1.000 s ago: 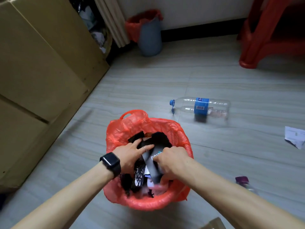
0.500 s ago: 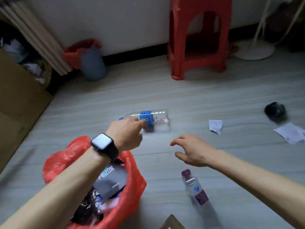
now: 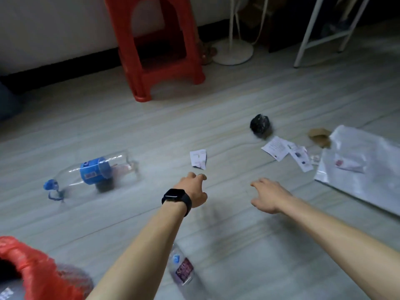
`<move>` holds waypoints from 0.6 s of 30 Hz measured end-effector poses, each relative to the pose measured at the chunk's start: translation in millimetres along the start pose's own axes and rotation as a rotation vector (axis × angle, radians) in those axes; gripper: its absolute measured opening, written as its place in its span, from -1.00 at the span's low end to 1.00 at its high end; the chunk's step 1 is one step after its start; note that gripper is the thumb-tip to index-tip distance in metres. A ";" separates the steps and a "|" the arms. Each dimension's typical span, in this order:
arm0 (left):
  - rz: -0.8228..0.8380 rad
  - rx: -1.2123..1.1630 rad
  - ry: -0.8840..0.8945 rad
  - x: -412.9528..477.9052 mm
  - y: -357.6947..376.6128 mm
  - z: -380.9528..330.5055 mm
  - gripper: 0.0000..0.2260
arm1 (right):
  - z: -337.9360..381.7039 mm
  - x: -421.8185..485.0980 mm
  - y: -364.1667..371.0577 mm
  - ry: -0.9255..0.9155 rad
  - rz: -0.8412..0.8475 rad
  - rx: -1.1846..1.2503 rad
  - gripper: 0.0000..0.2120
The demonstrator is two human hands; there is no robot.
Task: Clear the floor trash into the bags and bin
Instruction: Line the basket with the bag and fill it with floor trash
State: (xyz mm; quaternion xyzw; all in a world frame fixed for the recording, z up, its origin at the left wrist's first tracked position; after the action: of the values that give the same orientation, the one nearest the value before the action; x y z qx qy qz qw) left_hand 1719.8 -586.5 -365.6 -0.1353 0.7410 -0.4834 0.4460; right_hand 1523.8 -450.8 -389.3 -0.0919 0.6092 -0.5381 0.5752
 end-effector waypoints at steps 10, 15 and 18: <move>-0.051 0.149 -0.098 84.8 30.9 -12.5 -0.14 | -122.8 70.9 -44.8 0.280 -0.285 0.243 -0.26; 0.068 0.143 -0.086 103.1 56.2 7.9 0.03 | -146.5 109.9 -56.8 0.347 -0.291 0.337 -0.14; 0.094 0.130 -0.084 111.1 49.5 10.2 0.12 | -153.0 126.1 -59.6 0.429 -0.324 0.455 -0.12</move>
State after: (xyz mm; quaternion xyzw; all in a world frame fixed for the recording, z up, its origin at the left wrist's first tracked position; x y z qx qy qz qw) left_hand 1676.4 -638.2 -467.4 -0.0912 0.6943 -0.5028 0.5067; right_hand 1330.7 -482.9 -456.7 0.0583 0.5583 -0.7514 0.3469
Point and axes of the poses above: each hand's wrist, its own x-axis towards the middle knuckle, its own y-axis out of the palm, z = x × y, the point moved 6 cm from there along x, towards the middle knuckle, and after that the axes turned 9 degrees about x, right-handed, at the moved point
